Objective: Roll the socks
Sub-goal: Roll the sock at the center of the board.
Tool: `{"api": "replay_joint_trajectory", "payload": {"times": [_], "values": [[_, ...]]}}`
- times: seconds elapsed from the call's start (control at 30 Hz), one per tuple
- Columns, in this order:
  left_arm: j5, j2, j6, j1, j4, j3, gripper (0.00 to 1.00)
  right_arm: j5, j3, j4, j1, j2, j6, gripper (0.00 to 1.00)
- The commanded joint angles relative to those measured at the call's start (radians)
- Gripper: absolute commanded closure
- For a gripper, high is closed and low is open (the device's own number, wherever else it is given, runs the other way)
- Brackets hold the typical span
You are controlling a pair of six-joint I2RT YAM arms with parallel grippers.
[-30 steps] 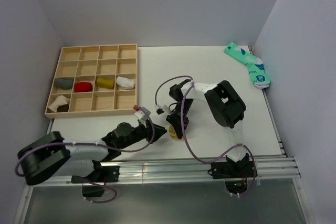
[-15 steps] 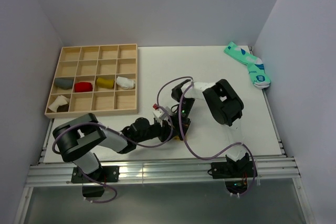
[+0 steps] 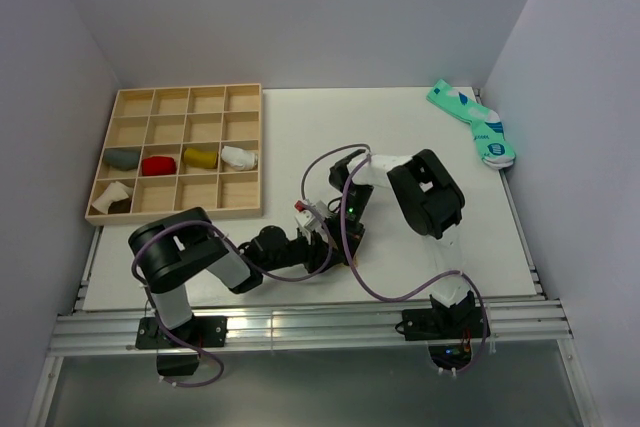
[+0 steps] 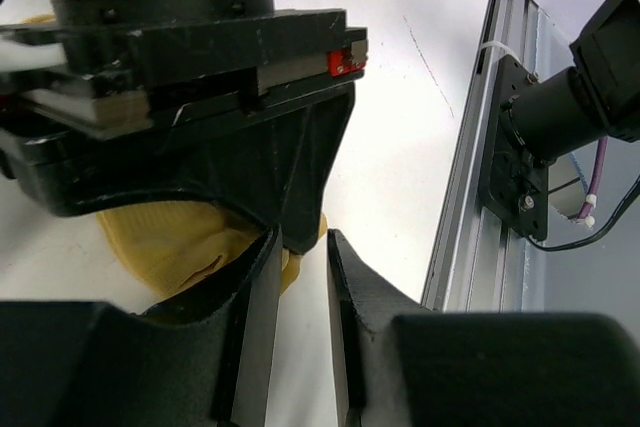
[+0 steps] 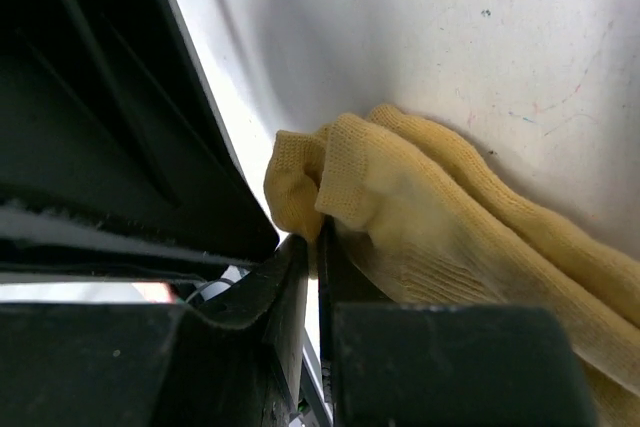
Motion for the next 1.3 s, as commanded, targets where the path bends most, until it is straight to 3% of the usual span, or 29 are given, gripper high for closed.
{"api": "replay_joint_trajectory", "payload": {"times": [0.0, 0.63, 1.03, 1.27], "values": [[0.027, 0.016, -0.019, 0.012, 0.096, -0.006, 0.69, -0.034, 0.043, -0.059, -0.009, -0.003, -0.022, 0.88], [0.062, 0.008, 0.044, 0.014, -0.099, 0.054, 0.63, -0.048, 0.061, -0.093, -0.034, -0.026, -0.038, 0.89], [-0.072, -0.131, 0.121, -0.005, -0.287, 0.077, 0.55, -0.045, 0.037, -0.103, -0.046, -0.029, -0.065, 0.9], [-0.055, -0.13, 0.161, -0.005, -0.356, 0.148, 0.53, -0.053, 0.035, -0.126, -0.047, -0.024, -0.093, 0.91]]}}
